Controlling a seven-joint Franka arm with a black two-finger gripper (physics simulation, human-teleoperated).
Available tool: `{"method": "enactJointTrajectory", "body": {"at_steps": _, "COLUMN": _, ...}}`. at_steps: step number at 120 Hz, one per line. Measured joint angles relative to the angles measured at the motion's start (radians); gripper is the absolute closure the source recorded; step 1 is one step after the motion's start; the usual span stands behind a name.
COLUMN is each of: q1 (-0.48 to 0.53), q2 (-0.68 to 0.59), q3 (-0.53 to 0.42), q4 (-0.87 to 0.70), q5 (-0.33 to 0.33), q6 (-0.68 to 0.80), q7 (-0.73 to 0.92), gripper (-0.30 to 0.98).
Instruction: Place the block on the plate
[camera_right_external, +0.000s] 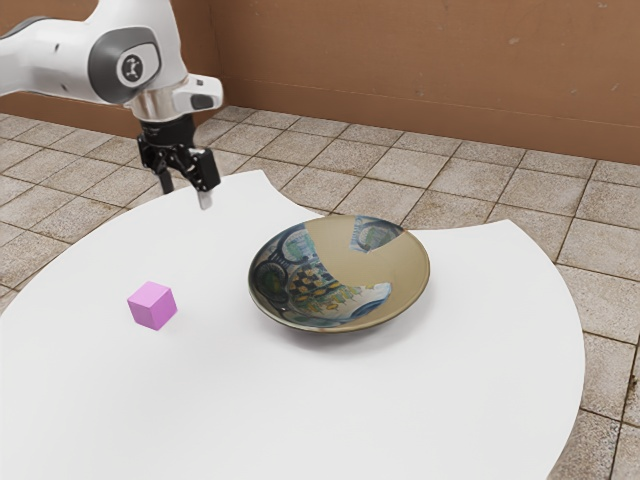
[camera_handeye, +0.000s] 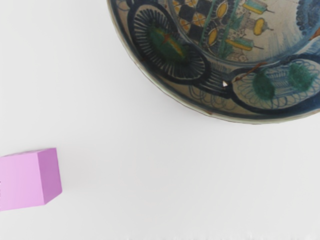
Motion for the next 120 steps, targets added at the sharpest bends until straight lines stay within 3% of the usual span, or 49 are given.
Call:
{"method": "enactJointTrajectory", "body": {"at_steps": 21, "q1": 0.027, "q2": 0.038, "q3": 0.002, "q4": -0.009, "q5": -0.003, "q6": 0.008, "q7": 0.018, "gripper": 0.00}}
{"method": "enactJointTrajectory", "body": {"at_steps": 36, "q1": 0.106, "q2": 0.083, "q3": 0.004, "q4": -0.071, "q5": -0.020, "q6": 0.055, "q7": 0.027, "gripper": 0.00}}
{"method": "enactJointTrajectory", "body": {"at_steps": 69, "q1": 0.245, "q2": 0.111, "q3": -0.020, "q4": -0.265, "q5": -0.023, "q6": 0.280, "q7": 0.060, "gripper": 0.00}}
{"method": "enactJointTrajectory", "body": {"at_steps": 90, "q1": 0.341, "q2": 0.193, "q3": -0.065, "q4": -0.281, "q5": -0.018, "q6": 0.428, "q7": 0.118, "gripper": 0.00}}
{"method": "enactJointTrajectory", "body": {"at_steps": 120, "q1": 0.367, "q2": 0.279, "q3": -0.069, "q4": -0.282, "q5": 0.015, "q6": 0.578, "q7": 0.187, "gripper": 0.00}}
